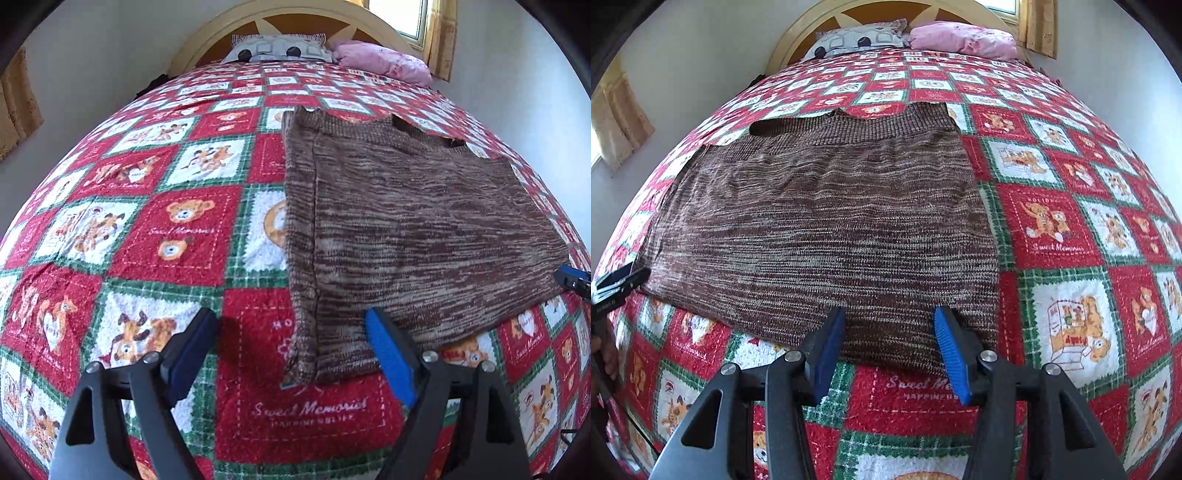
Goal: Fold small clothes
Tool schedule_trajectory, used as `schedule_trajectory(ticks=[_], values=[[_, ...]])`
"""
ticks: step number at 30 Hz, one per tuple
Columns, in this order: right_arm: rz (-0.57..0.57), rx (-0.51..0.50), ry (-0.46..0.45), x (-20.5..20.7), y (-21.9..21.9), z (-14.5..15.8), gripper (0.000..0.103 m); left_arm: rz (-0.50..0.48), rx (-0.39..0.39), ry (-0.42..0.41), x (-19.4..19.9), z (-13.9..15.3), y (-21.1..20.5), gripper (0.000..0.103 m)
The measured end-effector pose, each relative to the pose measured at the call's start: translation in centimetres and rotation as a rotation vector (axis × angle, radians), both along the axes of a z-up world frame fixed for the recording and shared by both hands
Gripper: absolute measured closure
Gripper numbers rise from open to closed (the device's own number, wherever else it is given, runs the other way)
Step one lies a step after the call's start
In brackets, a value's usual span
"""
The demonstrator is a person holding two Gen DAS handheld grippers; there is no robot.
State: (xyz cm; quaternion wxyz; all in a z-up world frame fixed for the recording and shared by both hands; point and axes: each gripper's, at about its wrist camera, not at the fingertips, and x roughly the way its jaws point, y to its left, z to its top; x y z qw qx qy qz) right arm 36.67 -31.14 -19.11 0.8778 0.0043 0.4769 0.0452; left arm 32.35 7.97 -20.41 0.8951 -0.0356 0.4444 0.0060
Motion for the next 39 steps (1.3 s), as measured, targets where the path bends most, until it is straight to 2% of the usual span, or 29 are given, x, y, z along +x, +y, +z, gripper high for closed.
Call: schedule_trajectory(ticks=[8,13,15,20,26,31,35,39], values=[[-0.027,-0.049,-0.031,-0.5,0.7,-0.2,0.051,-0.005,0.009,-0.004,-0.8,0.0,0.1,0.015],[-0.021,-0.115,-0.032,-1.0,2.1,1.2,0.051,-0.013,0.012,0.001,-1.3,-0.1,0.2,0.012],[-0.007,-0.11,-0.057,-1.2,3.0,1.8,0.051,-0.014,0.013,-0.002,-1.5,-0.1,0.1,0.011],[0.146,-0.058,-0.098,-1.5,8.2,2.9,0.051,-0.002,-0.013,-0.018,-2.0,0.2,0.4,0.008],[0.325,-0.071,-0.136,-3.4,15.0,2.9,0.044,0.024,-0.127,-0.03,-2.5,1.3,3.3,0.005],[0.467,-0.172,-0.207,-5.4,21.4,2.6,0.042,0.078,-0.082,-0.077,-1.7,2.7,6.7,0.005],[0.564,-0.292,-0.268,-6.4,26.2,1.8,0.042,0.083,-0.133,-0.108,-0.2,3.9,9.5,0.005],[0.625,-0.363,-0.308,-6.7,30.3,0.7,0.042,0.067,-0.207,-0.118,1.4,4.4,11.4,0.005]])
